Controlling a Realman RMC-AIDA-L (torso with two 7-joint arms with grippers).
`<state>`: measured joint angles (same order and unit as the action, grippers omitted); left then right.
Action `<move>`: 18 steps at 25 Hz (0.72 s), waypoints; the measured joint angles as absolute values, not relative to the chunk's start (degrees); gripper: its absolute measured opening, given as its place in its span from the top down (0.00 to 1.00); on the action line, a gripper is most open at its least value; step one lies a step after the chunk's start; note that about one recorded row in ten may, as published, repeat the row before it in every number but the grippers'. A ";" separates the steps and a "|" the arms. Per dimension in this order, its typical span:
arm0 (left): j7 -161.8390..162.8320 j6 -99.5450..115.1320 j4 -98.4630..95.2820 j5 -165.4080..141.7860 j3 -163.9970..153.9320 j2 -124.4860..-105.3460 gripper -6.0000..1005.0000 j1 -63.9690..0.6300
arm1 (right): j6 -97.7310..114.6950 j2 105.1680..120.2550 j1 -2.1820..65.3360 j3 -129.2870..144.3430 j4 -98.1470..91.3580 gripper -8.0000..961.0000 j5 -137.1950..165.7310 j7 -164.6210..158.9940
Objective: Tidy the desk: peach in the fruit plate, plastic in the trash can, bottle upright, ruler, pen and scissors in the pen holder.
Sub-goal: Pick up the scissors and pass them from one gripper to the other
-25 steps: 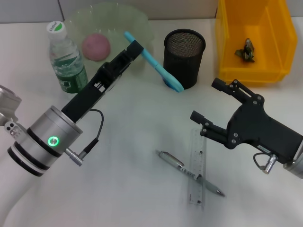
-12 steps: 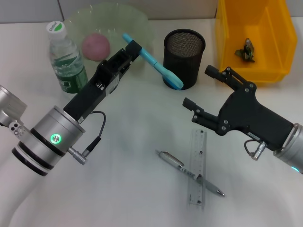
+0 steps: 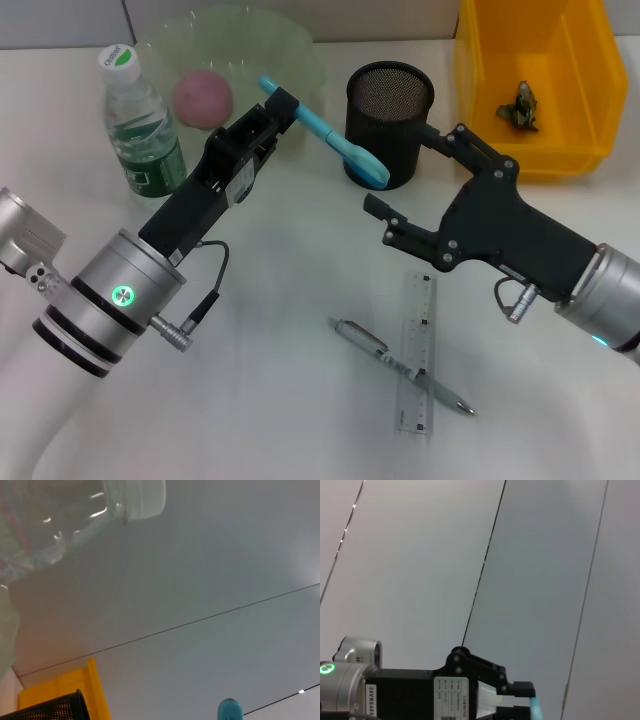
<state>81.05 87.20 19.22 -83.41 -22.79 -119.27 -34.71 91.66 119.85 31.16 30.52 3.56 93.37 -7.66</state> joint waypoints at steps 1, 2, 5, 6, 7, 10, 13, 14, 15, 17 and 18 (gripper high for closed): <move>81.14 87.15 19.29 -83.41 -22.73 -119.26 0.73 -34.73 | 91.42 119.86 31.45 30.52 3.89 0.15 93.36 -7.32; 81.52 87.09 19.33 -83.39 -22.51 -119.27 0.73 -34.78 | 90.56 119.87 32.32 30.49 4.57 0.15 93.36 -6.65; 81.80 87.09 19.41 -83.40 -22.24 -119.27 0.73 -34.79 | 89.59 119.88 33.18 30.49 5.14 0.15 93.36 -6.48; 81.86 87.08 19.51 -83.39 -22.11 -119.26 0.73 -34.79 | 89.12 119.88 33.59 30.45 5.45 0.15 93.37 -6.47; 81.90 87.09 19.72 -83.40 -21.99 -119.27 0.73 -34.80 | 88.54 119.88 34.13 30.18 5.95 0.15 93.36 -6.43; 81.91 87.08 19.79 -83.40 -21.89 -119.27 0.73 -34.76 | 88.01 119.88 34.57 29.86 6.30 0.15 93.36 -6.38; 81.91 87.05 19.81 -83.40 -21.69 -119.27 0.73 -34.68 | 87.38 119.88 35.12 29.69 6.51 0.15 93.36 -6.35; 81.91 87.03 19.83 -83.40 -21.63 -119.27 0.73 -34.67 | 87.19 119.88 35.30 29.59 6.61 0.15 93.36 -6.35; 81.92 87.00 19.86 -83.41 -21.53 -119.27 0.73 -34.67 | 87.01 119.88 35.42 29.46 6.71 0.15 93.36 -6.35; 81.91 86.68 19.86 -83.41 -21.34 -119.27 0.73 -34.65 | 86.84 119.88 35.58 29.25 6.88 0.15 93.36 -6.33; 81.91 86.68 19.86 -83.41 -21.34 -119.27 0.73 -34.65 | 86.84 119.88 35.58 29.25 6.88 0.15 93.36 -6.33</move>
